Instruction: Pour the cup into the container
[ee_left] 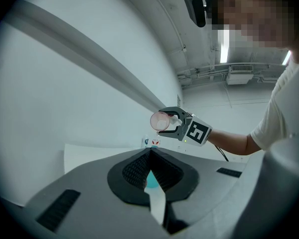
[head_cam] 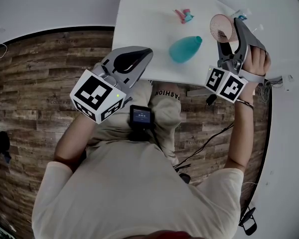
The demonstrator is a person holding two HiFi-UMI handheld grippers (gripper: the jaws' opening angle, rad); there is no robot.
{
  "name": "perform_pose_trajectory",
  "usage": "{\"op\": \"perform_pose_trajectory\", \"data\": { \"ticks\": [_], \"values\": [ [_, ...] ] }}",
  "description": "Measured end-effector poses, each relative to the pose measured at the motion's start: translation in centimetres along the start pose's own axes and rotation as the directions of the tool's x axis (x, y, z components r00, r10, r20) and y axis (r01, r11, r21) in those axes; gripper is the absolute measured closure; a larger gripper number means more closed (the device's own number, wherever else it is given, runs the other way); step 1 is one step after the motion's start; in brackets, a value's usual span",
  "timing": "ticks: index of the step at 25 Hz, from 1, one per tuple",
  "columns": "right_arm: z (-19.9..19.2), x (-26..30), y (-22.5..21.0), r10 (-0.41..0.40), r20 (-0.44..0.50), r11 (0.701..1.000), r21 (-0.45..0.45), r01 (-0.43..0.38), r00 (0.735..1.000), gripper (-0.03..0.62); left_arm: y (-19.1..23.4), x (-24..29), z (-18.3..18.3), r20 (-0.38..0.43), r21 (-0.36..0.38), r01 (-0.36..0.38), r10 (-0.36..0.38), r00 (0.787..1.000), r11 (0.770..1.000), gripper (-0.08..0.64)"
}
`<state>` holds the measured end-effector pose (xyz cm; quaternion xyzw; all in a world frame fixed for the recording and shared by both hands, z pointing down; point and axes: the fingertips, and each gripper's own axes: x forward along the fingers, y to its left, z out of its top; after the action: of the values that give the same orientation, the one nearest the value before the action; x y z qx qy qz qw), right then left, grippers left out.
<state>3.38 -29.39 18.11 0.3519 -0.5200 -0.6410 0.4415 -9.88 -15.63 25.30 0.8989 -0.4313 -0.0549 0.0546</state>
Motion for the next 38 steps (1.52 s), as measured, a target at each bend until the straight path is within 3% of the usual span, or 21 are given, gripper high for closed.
{"op": "perform_pose_trajectory", "data": {
  "ticks": [13, 32, 35, 38],
  "values": [
    [0.4, -0.6, -1.0, -0.079, 0.024, 0.996, -0.036, 0.080, 0.997, 0.212, 1.6, -0.7, 1.6, 0.028, 0.008, -0.032, 0.032, 0.999, 0.999, 0.548],
    [0.2, -0.5, -0.5, -0.117, 0.032, 0.991, -0.054, 0.118, 0.993, 0.212, 1.4, -0.6, 1.1, 0.017, -0.013, -0.032, 0.032, 0.999, 0.999, 0.549],
    [-0.2, 0.0, 0.0, -0.077, 0.027, 0.997, 0.024, 0.076, 0.997, 0.212, 1.4, -0.5, 1.3, 0.015, -0.012, -0.038, 0.038, 0.999, 0.999, 0.549],
    [-0.8, 0.2, 1.0, 0.021, 0.047, 0.971, 0.236, -0.031, 0.999, 0.212, 1.2, -0.5, 1.0, 0.007, -0.018, -0.045, 0.045, 0.999, 0.999, 0.549]
  ]
}}
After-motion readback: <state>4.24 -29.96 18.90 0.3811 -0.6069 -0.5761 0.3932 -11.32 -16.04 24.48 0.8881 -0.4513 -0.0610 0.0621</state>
